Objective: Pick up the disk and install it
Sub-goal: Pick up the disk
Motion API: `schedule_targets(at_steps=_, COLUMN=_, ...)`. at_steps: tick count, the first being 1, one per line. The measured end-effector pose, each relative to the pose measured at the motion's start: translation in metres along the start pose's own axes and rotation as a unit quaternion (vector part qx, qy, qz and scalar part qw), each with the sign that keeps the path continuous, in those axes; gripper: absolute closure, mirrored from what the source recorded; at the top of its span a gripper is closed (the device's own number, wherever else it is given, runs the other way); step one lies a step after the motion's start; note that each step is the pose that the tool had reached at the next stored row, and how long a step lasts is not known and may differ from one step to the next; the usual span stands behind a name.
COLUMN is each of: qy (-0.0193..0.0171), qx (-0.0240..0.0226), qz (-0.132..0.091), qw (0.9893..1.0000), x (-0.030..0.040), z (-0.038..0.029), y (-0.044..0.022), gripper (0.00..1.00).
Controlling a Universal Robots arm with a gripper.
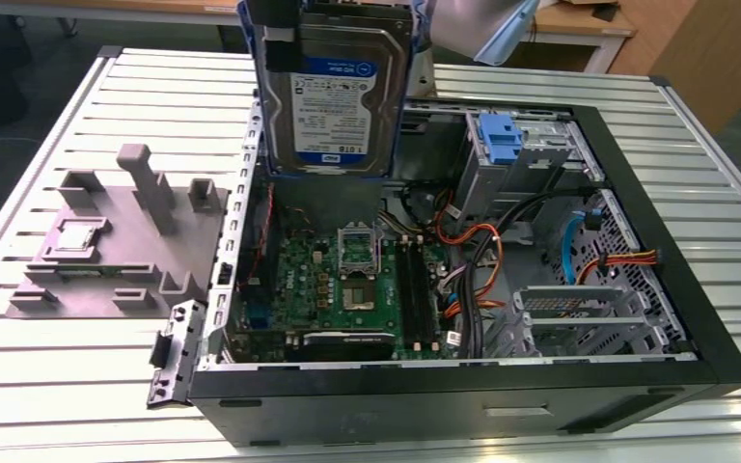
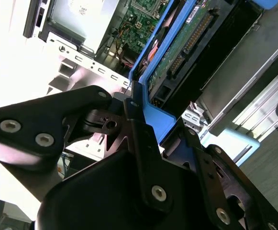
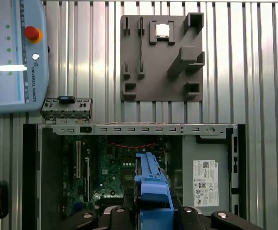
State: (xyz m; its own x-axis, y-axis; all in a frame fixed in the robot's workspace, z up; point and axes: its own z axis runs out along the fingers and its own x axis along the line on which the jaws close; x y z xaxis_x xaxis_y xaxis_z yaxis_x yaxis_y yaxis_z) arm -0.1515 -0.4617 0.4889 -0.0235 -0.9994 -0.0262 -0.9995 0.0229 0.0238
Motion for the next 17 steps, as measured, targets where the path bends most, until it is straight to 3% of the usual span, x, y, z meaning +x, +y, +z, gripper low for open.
schedule_targets(at_steps=14, qy=0.0, qx=0.0, qz=0.0, qw=1.0, x=-0.0001, z=-0.0001, y=-0.0046, gripper=0.63)
schedule_targets(at_steps=15, qy=0.0, qx=0.0, qz=0.0, qw=1.0, x=-0.0005, z=-0.0005, y=-0.0204, gripper=0.63)
schedule_targets(at_steps=17, qy=0.0, qx=0.0, qz=0.0, qw=1.0, x=-0.0005, z=-0.0005, y=-0.0211, gripper=0.63)
